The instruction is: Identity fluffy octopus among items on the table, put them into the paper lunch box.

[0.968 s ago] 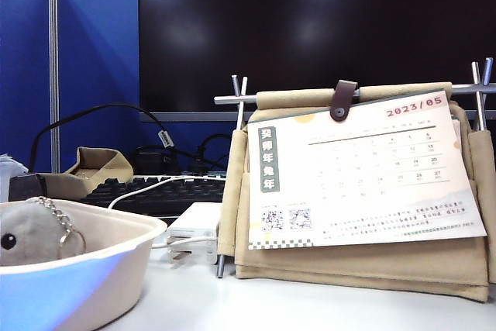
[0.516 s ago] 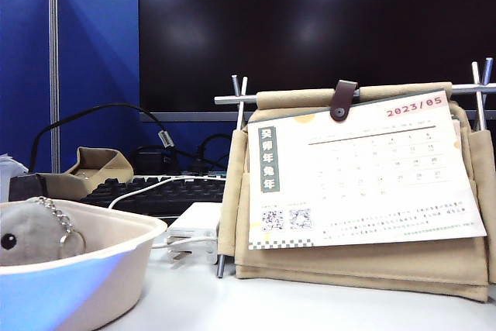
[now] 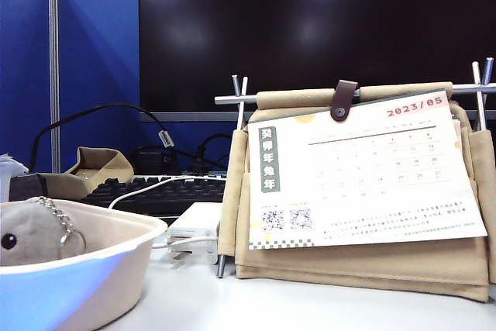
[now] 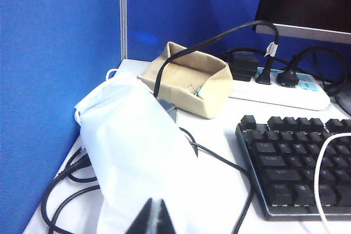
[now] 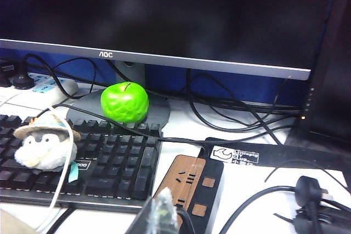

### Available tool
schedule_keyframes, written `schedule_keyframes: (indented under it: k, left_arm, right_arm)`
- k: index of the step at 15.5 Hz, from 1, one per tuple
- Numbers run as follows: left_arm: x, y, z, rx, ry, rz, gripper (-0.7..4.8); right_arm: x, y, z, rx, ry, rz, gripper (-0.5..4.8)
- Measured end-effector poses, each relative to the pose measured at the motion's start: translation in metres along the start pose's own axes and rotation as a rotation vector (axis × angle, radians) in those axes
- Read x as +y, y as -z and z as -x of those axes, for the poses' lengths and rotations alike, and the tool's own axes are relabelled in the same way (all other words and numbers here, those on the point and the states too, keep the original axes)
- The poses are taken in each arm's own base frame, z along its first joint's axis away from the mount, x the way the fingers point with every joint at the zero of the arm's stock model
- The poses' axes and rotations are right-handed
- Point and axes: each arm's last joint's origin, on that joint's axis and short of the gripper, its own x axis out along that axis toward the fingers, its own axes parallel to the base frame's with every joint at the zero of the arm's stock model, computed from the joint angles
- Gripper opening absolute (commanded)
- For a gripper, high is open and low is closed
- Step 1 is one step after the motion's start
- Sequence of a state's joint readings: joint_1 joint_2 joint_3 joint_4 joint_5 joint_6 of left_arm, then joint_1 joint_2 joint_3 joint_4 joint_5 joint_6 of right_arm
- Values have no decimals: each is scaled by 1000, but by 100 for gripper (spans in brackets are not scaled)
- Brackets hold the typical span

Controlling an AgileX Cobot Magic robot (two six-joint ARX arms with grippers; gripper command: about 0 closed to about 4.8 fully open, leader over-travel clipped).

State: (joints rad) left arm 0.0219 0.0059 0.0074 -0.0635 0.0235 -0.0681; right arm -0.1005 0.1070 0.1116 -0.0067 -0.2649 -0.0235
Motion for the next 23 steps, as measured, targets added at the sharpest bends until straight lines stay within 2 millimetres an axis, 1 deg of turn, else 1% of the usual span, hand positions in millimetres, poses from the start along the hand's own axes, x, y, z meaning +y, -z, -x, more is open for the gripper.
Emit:
schedule_keyframes:
  k: [3,4,5,9,10,19,23]
  left_arm:
    - [0,0,0,0,0,0,-5]
    - [0,0,0,0,0,0,-5]
    - [0,0,0,0,0,0,-5]
    - [0,0,0,0,0,0,-5]
    - [0,0,0,0,0,0,-5]
    - [0,0,0,1,0,0,-5]
    - [0,0,0,0,0,0,-5]
  right_arm:
    - [0,5,-1,-101,6,25,-6]
    - [-1,10,-2,-122,21,30,-6]
    - [-1,12,-2,-122,21,29,-6]
    - [0,11,0,-156,22,38,-6]
    - [0,7,3,-204,26,49,-6]
    - [0,8,3,-192,30,45,-6]
    - [1,13,2,-145,2,35,-6]
